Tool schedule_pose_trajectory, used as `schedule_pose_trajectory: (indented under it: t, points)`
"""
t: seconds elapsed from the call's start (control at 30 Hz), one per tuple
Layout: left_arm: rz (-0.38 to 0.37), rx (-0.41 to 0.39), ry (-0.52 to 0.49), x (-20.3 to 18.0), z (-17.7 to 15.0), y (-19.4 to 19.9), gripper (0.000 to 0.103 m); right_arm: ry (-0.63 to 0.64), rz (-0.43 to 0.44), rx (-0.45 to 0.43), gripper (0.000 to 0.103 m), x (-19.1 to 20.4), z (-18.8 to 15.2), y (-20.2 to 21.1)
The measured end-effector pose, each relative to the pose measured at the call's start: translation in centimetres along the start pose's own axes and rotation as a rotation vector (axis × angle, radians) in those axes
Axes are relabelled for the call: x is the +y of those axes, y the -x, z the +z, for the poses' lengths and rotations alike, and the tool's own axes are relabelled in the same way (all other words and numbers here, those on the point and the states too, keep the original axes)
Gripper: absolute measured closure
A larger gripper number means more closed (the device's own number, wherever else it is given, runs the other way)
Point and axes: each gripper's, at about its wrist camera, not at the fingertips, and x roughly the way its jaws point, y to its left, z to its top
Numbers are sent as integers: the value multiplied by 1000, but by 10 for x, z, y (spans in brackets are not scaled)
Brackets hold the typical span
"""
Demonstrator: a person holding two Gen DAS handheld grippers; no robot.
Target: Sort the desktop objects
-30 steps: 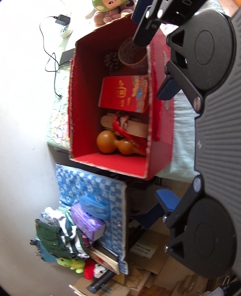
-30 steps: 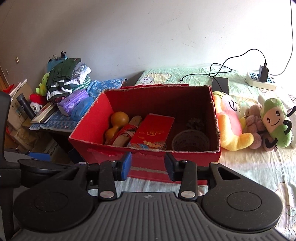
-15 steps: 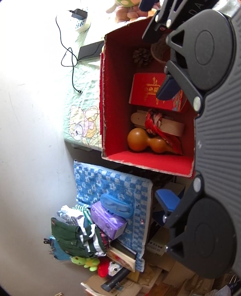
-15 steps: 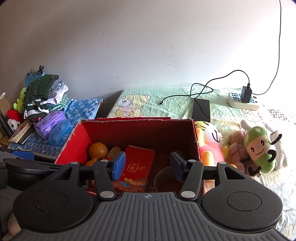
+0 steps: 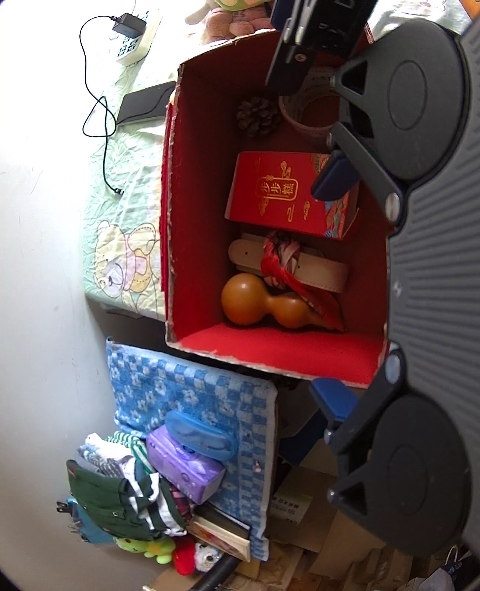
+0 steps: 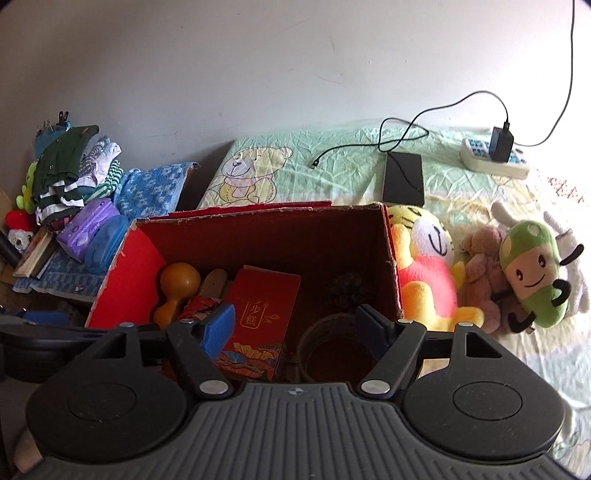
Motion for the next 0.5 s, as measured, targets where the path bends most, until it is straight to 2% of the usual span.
schedule_pose_trajectory:
  t: [0.3, 0.5]
  points:
    - [-44, 40, -50, -14, 10, -9, 1, -27, 30, 20, 29, -10, 18, -3]
    - [-83, 97, -37, -15, 11, -26, 1, -55, 60, 43, 30, -16, 29, -8]
